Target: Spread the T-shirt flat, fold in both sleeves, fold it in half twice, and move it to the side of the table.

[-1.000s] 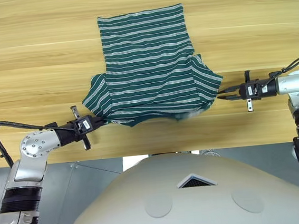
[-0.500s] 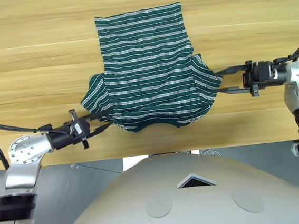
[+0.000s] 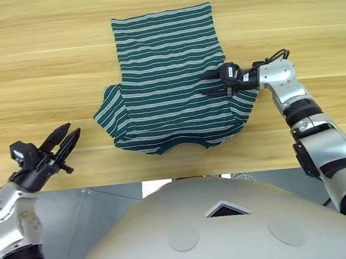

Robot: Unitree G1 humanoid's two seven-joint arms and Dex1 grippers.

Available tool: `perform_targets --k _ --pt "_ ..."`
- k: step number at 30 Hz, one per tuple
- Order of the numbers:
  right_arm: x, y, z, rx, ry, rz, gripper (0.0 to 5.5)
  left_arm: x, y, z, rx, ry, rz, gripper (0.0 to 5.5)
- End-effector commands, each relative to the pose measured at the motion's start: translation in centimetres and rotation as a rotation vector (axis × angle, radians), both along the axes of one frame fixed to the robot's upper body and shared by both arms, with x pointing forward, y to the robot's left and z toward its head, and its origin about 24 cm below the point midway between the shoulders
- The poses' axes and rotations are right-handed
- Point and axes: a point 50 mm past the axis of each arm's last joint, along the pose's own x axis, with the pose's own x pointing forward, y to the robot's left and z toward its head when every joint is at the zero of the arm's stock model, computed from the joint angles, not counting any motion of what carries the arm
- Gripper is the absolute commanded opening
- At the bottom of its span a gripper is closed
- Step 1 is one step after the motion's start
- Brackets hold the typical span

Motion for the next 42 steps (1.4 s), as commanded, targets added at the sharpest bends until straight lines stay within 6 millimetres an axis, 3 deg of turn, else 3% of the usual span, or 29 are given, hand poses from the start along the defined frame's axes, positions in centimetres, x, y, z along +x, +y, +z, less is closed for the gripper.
perform_targets --k 1,8,19,22,27,31,42 --pt "-0.1 -1.5 -1.4 -0.091 0.061 -0.067 2.12 0.4 -2.6 -2.7 -0.151 0.119 0.096 1.35" --pt "0.0 -2.0 -1.5 -0.077 0.065 -0.087 2.12 1.2 -3.3 -4.8 -0.158 0.299 0.178 1.35" --pt "-0.6 -1.7 -1.4 -0.052 0.026 -0.027 2.12 2.0 -5.8 -6.4 -0.175 0.398 0.175 1.35" --pt "-0.7 -1.6 -1.4 -0.048 0.013 -0.018 2.12 1.9 -5.5 -6.4 -0.156 0.402 0.187 0.89" --pt "-0.6 -1.6 -1.3 -0.042 -0.002 -0.023 2.12 2.2 -5.0 -5.8 -0.101 0.367 0.184 0.03" --pt "-0.5 -1.4 -1.3 -0.038 -0.009 -0.023 2.12 3.1 -4.5 -4.5 -0.056 0.283 0.188 0.03" --pt "-0.4 -1.0 -1.0 -0.011 -0.031 -0.017 2.12 5.4 -7.0 0.9 -0.099 0.03 0.109 0.03"
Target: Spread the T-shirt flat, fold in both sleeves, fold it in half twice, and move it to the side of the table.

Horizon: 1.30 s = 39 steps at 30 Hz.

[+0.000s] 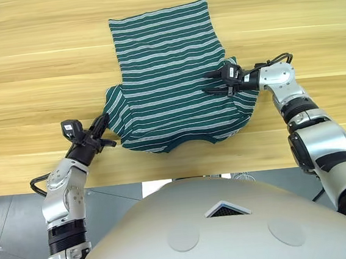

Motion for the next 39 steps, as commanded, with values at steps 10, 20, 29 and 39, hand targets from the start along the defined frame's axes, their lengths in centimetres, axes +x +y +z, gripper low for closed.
perform_targets --k 10,20,29,39 --pt "-1.2 0.1 -1.1 -0.004 0.034 0.024 2.12 3.0 -6.8 1.8 -0.077 -0.09 -0.171 0.03" --pt "-1.4 0.7 -1.4 -0.006 0.027 0.029 2.12 2.7 -11.5 -1.1 0.088 0.022 -0.429 0.03" --pt "-1.4 0.6 -1.3 0.005 0.017 0.028 2.12 2.9 -10.8 -1.1 0.207 0.022 -0.398 1.05" --pt "-0.5 0.1 1.6 0.271 -0.087 -0.028 2.12 2.0 -12.1 2.6 0.158 -0.089 -0.443 2.73"
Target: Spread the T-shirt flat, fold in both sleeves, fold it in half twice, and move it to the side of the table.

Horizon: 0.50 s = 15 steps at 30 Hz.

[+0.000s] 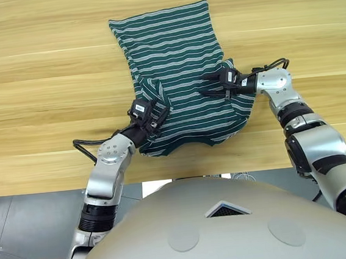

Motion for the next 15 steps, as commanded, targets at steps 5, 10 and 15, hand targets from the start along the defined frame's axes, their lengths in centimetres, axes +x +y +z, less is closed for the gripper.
perform_targets --k 5,10,15 --pt "-1.2 -3.8 6.5 0.503 -0.19 0.024 2.12 1.7 0.9 4.0 -0.073 -0.178 -0.05 3.49" --pt "-4.7 -11.0 5.2 0.22 -0.094 -0.315 2.12 5.0 3.6 -0.8 0.05 -0.053 0.012 3.49" --pt "-9.6 -14.9 2.3 0.135 0.19 -0.706 2.42 2.7 3.7 -5.0 0.135 -0.029 -0.069 3.51"
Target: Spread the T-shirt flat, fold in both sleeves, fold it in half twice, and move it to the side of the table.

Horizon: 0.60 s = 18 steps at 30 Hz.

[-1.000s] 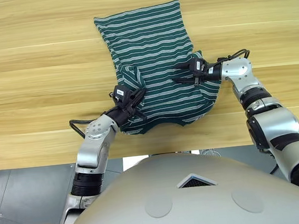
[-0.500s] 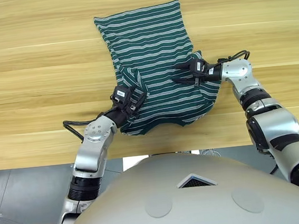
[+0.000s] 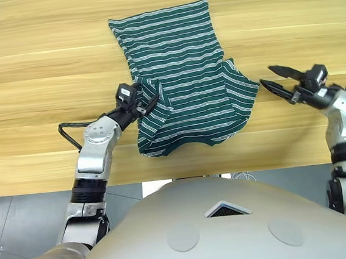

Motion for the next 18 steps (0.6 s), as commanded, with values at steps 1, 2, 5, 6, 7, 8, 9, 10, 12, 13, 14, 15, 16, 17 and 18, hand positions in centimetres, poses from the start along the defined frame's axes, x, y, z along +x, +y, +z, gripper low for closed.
perform_targets --k 1,2,5,6,7,8,9,10,12,13,14,15,16,17,18 --pt "-2.0 0.3 -1.0 0.061 0.167 -0.134 2.55 -1.9 0.0 -2.3 0.048 0.021 -0.066 3.51" --pt "-2.2 1.2 -1.3 0.11 0.209 -0.14 2.75 -2.2 0.1 -2.7 0.059 0.024 -0.076 3.51" --pt "-2.4 3.5 -2.1 0.21 0.326 -0.142 3.26 -2.6 0.3 -3.0 0.071 0.011 -0.081 3.51" --pt "-2.4 3.9 -2.3 0.225 0.357 -0.15 3.41 -2.6 0.4 -2.9 0.071 0.006 -0.084 3.51" --pt "-2.4 4.2 -2.5 0.242 0.389 -0.158 3.45 -2.6 0.5 -2.9 0.069 0.002 -0.086 3.51" --pt "-2.3 4.3 -2.6 0.254 0.413 -0.163 3.45 -2.6 0.5 -2.8 0.068 0.001 -0.087 3.51" --pt "-2.2 4.5 -2.5 0.275 0.435 -0.164 3.45 -2.6 0.6 -2.9 0.068 0.0 -0.086 3.51" --pt "-1.9 4.7 -2.4 0.299 0.454 -0.167 3.45 -2.6 0.6 -2.9 0.069 0.0 -0.083 3.51" --pt "-1.4 5.1 -2.4 0.337 0.488 -0.184 3.45 -2.4 0.8 -3.0 0.074 -0.003 -0.074 3.51" --pt "-1.1 5.2 -2.6 0.333 0.505 -0.206 3.45 -2.3 0.9 -3.0 0.075 -0.005 -0.07 3.51" --pt "-0.8 5.1 -2.9 0.323 0.518 -0.23 3.45 -2.3 0.9 -3.0 0.076 -0.008 -0.066 3.51" --pt "-0.6 5.1 -3.2 0.309 0.527 -0.253 3.45 -2.2 0.9 -3.0 0.075 -0.01 -0.064 3.51" --pt "-0.3 4.9 -3.4 0.293 0.533 -0.279 3.45 -2.1 0.9 -3.0 0.075 -0.011 -0.062 3.51" --pt "-0.1 4.8 -3.6 0.267 0.528 -0.295 3.45 -2.1 1.0 -3.0 0.076 -0.012 -0.06 3.51" --pt "0.0 4.8 -3.6 0.252 0.522 -0.3 3.26 -2.0 1.0 -3.0 0.078 -0.013 -0.058 3.51"
